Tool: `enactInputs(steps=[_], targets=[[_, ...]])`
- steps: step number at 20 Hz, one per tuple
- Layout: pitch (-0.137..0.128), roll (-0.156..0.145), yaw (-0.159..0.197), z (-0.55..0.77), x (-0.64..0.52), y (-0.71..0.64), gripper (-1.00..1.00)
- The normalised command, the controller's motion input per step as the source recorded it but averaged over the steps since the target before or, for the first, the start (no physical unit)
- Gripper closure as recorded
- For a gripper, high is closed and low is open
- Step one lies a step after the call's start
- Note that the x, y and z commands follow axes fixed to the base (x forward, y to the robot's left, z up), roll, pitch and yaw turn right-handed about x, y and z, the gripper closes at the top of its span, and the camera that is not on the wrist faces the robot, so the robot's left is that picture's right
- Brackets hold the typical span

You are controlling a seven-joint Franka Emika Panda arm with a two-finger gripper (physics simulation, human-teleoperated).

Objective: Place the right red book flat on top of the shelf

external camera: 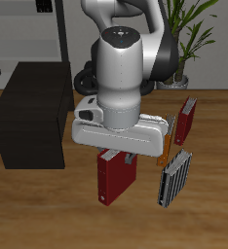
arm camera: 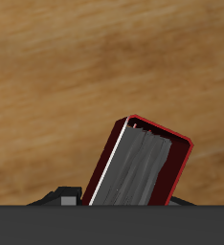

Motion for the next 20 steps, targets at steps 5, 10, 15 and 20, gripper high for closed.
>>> enactInputs(steps=[5, 10, 15, 20], targets=[[-0.021, -0.018, 0.019, 0.42, -0.48, -0.31, 1.0], [-0.014, 0.004, 0.048, 0.27, -0.52, -0.22, 1.0], [-0.014, 0.008, 0.011, 0.26, -0.68, -0.22, 1.0], [-0.039, 0.018, 0.031, 0.3, -0.63, -0.06, 1.0]])
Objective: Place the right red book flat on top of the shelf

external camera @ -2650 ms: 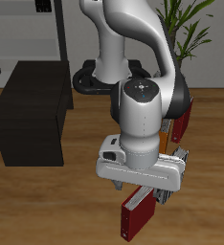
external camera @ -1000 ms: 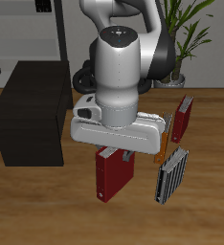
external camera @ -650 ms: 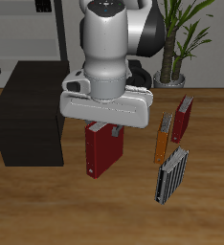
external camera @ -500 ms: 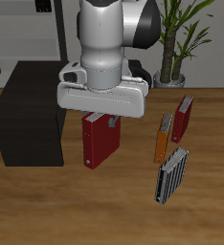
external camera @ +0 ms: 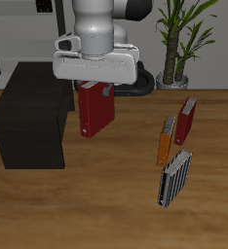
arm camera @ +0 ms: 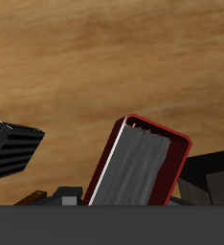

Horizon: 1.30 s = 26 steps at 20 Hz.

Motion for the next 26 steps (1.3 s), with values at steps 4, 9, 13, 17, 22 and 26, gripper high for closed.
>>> enactInputs(steps=[4, 9, 13, 17, 22, 26], targets=[[-0.06, 0.031, 0.046, 0.37, -0.87, -0.03, 1.0], [-0.018, 0.031, 0.091, 0.12, -0.59, -0.05, 1.0], [-0.039, -0.019, 0.05, 0.06, -0.36, -0.15, 1.0], [0.002, -0.022, 0.025, -0.02, -0.3, -0.22, 1.0], [-0.004, 0.01, 0.025, -0.06, -0.36, -0.15, 1.0], [-0.003, -0.011, 0.025, 0.0, -0.18, -0.12, 1.0]])
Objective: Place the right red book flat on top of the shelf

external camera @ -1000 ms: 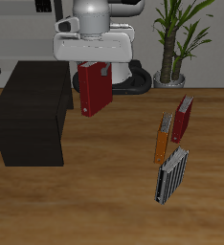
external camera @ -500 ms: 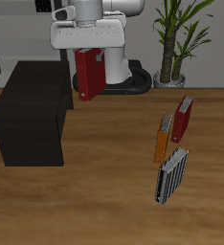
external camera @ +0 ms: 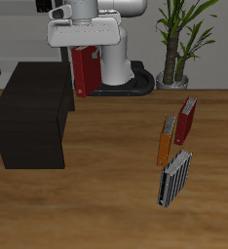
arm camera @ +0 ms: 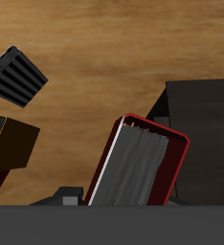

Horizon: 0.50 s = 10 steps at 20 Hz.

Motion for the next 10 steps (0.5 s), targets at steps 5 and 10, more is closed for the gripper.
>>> enactInputs(steps=[5, 10], targets=[[-0.024, -0.052, 0.084, 0.16, -0.15, -0.1, 1.0], [-0.058, -0.146, 0.132, 0.29, -0.13, -0.05, 1.0]])
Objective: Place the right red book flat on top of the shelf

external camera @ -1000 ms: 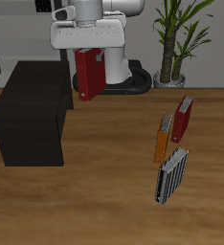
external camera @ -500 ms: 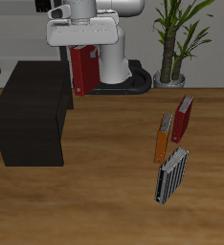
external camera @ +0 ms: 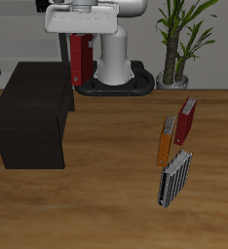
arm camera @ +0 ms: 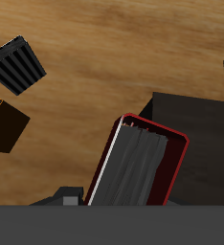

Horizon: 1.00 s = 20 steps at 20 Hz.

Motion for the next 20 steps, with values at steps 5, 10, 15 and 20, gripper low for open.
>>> enactInputs(steps=[5, 10, 15, 20], targets=[[-0.08, -0.125, 0.094, 0.44, -0.1, -0.09, 1.0], [-0.081, -0.111, 0.058, 0.37, -0.06, -0.19, 1.0], [-0.032, -0.161, 0.044, 0.16, 0.07, -0.35, 1.0], [-0.035, -0.18, 0.023, 0.1, 0.07, -0.38, 1.0]])
